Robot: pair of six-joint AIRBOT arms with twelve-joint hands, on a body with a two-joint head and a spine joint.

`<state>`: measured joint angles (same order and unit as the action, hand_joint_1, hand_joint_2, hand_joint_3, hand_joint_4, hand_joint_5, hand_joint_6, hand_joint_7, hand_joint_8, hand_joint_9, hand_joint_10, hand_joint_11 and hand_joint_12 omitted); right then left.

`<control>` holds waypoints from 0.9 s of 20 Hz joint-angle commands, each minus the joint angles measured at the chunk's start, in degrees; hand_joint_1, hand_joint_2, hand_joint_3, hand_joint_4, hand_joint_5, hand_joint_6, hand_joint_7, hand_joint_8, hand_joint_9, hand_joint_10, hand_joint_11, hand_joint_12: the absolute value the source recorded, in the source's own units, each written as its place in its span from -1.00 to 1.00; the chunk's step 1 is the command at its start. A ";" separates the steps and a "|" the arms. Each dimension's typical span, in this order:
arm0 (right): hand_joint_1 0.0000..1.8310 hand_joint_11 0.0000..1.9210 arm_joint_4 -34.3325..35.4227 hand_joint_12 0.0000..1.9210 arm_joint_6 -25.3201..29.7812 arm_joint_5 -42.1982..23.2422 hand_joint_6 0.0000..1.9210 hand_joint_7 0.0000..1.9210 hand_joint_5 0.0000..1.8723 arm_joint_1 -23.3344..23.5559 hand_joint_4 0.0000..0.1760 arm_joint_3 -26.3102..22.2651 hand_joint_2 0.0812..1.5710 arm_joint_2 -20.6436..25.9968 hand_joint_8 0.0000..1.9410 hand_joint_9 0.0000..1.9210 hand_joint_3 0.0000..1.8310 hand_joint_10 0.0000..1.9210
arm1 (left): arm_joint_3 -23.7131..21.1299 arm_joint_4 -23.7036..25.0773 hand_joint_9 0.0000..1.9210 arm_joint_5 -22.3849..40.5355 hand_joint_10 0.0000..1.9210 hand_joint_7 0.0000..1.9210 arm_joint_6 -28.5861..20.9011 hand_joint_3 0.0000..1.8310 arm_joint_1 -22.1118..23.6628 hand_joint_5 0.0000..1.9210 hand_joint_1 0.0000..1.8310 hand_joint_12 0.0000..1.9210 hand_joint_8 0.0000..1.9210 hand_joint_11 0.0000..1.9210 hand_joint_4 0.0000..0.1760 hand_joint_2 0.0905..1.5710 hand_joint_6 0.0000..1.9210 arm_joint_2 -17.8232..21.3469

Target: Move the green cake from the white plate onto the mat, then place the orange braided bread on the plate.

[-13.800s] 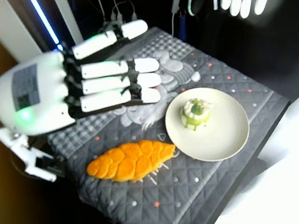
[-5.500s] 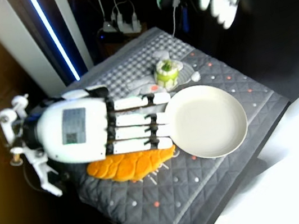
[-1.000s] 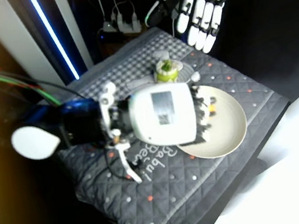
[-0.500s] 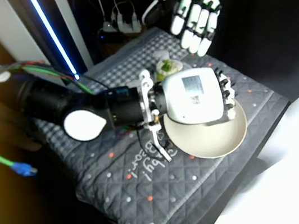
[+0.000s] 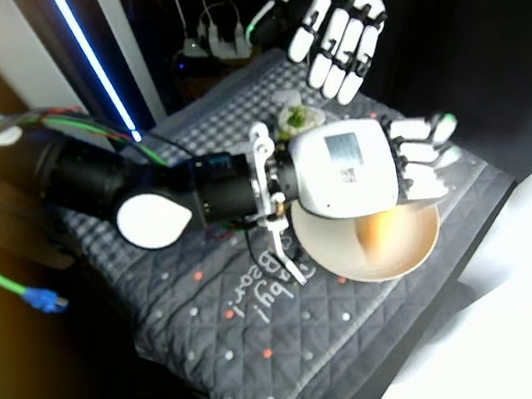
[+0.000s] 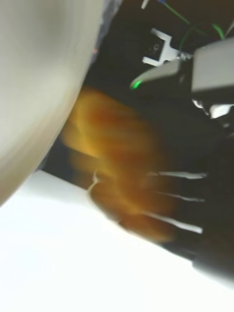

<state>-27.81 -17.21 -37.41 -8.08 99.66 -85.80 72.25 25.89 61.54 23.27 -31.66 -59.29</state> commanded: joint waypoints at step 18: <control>-0.28 -1.00 -0.63 -0.41 0.06 -11.67 -1.00 -0.88 -0.97 0.83 -0.09 -13.16 -0.09 16.12 -1.00 -0.85 -1.00 -1.00 | -4.27 -5.21 -0.52 4.23 -1.00 -0.57 1.10 -1.00 -0.02 -0.81 -0.38 -0.40 -1.00 -0.71 0.29 0.23 -1.00 7.30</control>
<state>-31.57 -17.19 -42.19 -8.10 86.04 -70.59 68.14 23.05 59.40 24.56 -32.10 -52.23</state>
